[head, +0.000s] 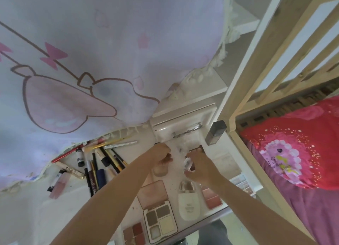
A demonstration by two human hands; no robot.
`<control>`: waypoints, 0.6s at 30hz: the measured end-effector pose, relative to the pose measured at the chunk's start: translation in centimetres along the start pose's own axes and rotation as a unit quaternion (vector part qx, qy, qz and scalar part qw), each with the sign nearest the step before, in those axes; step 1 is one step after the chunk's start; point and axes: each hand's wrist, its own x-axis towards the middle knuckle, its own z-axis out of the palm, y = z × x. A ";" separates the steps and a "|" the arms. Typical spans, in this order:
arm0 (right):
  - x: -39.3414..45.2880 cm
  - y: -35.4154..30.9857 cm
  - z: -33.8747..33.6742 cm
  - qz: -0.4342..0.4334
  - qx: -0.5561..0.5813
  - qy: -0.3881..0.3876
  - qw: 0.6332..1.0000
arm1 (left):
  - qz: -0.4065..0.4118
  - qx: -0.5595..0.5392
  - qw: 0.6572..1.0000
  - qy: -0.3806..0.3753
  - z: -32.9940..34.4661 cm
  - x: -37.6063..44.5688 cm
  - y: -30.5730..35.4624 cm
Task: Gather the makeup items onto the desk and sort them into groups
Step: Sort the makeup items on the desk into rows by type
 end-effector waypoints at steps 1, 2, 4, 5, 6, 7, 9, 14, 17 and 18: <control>0.2 0.0 0.3 0.003 -0.019 -0.005 1.000 | 0.003 0.030 0.999 0.031 0.3 0.6 0.0; 0.4 -0.1 0.5 0.007 -0.031 -0.006 0.999 | 0.015 0.074 0.995 0.057 0.5 1.2 -0.1; 0.6 -0.2 0.7 0.021 -0.031 0.005 0.999 | 0.054 0.182 0.979 0.080 1.0 1.9 -0.4; 0.5 -0.1 0.7 0.028 -0.028 0.009 0.999 | 0.077 0.240 0.964 0.085 1.1 2.2 -0.6; 0.4 0.0 0.7 0.032 -0.028 0.011 0.999 | 0.097 0.291 0.948 0.084 1.1 2.5 -0.9; 0.2 0.2 0.6 0.036 -0.029 0.010 0.999 | 0.119 0.325 0.935 0.082 1.1 2.7 -1.0; -0.3 0.7 0.5 0.046 -0.018 0.013 0.999 | 0.153 0.360 0.917 0.081 1.2 2.7 -1.1; -2.2 1.8 -0.5 0.075 0.045 0.086 0.992 | 0.265 0.433 0.855 0.105 2.7 2.5 -1.3; -3.1 2.2 -1.3 0.072 0.071 0.138 0.985 | 0.325 0.536 0.774 0.092 4.4 2.3 -0.6; -3.2 2.2 -1.5 0.071 0.074 0.133 0.986 | 0.362 0.576 0.727 0.099 4.9 2.1 -0.4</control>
